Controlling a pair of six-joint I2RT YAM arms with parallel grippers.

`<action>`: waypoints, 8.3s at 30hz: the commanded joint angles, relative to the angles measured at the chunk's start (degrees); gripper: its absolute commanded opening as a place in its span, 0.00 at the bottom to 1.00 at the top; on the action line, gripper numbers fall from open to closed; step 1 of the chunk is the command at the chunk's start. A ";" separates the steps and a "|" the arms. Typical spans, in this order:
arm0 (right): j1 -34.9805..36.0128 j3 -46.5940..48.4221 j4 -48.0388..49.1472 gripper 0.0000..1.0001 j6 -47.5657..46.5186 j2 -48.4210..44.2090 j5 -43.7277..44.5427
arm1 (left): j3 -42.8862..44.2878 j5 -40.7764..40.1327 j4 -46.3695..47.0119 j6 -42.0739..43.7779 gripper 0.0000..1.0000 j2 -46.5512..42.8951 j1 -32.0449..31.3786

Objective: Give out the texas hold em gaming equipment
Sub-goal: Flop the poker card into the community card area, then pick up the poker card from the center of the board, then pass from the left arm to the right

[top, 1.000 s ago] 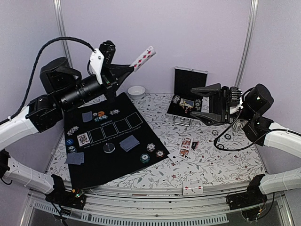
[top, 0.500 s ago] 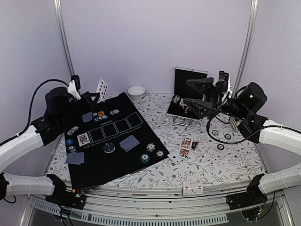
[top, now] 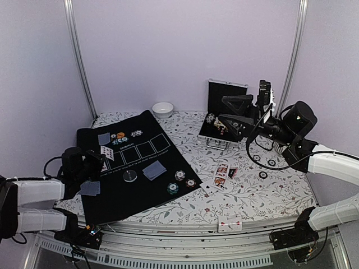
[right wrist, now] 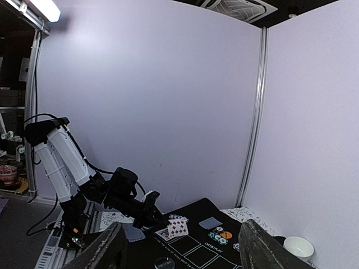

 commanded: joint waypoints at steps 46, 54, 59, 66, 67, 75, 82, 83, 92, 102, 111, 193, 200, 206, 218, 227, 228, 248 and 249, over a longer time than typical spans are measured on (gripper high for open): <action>1.19 -2.76 0.80 0.72 -1.57 -2.17 1.53 | -1.04 -7.70 22.02 -28.07 0.32 29.62 -6.02; 1.17 -2.73 0.32 0.72 -2.08 -2.58 1.42 | 2.34 -6.35 15.44 -25.08 0.56 25.84 -6.98; 1.19 -2.25 -2.12 0.72 -2.08 -3.13 4.29 | 5.41 -6.61 6.01 -22.84 0.85 21.01 -7.85; 0.81 5.35 -28.82 0.75 2.43 -1.17 24.23 | 23.00 -15.26 -8.46 9.57 0.83 11.68 -17.97; 0.22 6.48 -32.44 0.75 4.01 -0.42 26.33 | 26.02 -14.84 -9.56 14.63 0.79 12.05 -20.13; -10.03 10.44 -51.21 0.70 13.95 9.31 22.32 | 37.19 -0.33 -15.71 26.29 0.63 20.31 -35.35; -12.10 16.58 -59.51 0.58 3.56 25.00 21.16 | 42.39 10.36 -16.18 26.09 0.70 31.85 -44.98; -12.10 17.27 -59.93 0.57 2.19 26.98 20.76 | 42.49 10.14 -15.94 25.41 0.72 32.76 -45.60; -12.10 25.57 -64.39 0.49 -7.62 41.56 18.80 | 41.84 8.05 -6.98 14.26 0.79 44.51 -49.76; -12.10 26.79 -64.66 0.47 -9.94 46.80 18.88 | 47.47 8.67 -10.01 10.65 0.79 50.63 -52.13; -12.01 24.98 -64.32 0.46 -9.64 45.66 18.84 | 48.79 9.15 -11.69 8.43 0.79 53.54 -52.72; -16.35 18.29 -61.86 0.56 10.70 -5.06 2.55 | 50.41 -36.41 14.70 131.63 0.00 39.31 -72.16; -16.28 19.19 -62.59 0.77 13.29 -7.35 -7.01 | 35.94 -41.51 55.48 179.49 0.00 44.54 -69.19; -11.60 14.97 -64.72 0.99 13.65 -4.57 -9.53 | 33.85 -35.56 74.82 198.07 0.00 48.58 -68.99; -3.02 12.64 -59.18 0.75 14.17 3.72 -14.34 | 33.23 -35.37 76.09 198.13 0.00 49.47 -68.67; -3.05 12.41 -57.85 0.15 14.53 6.16 -17.11 | 32.71 -36.08 76.55 196.98 0.00 48.70 -68.71; -3.04 12.41 -57.86 0.07 14.53 6.08 -16.95 | 32.78 -36.43 76.56 196.59 0.00 48.63 -68.70; -3.13 14.98 -62.93 0.02 5.78 8.69 -17.50 | 38.11 -1.50 -23.16 77.63 0.50 10.01 -55.18; -3.09 14.91 -62.33 0.02 6.01 8.89 -17.58 | 38.72 0.98 -23.13 75.64 0.46 10.11 -54.93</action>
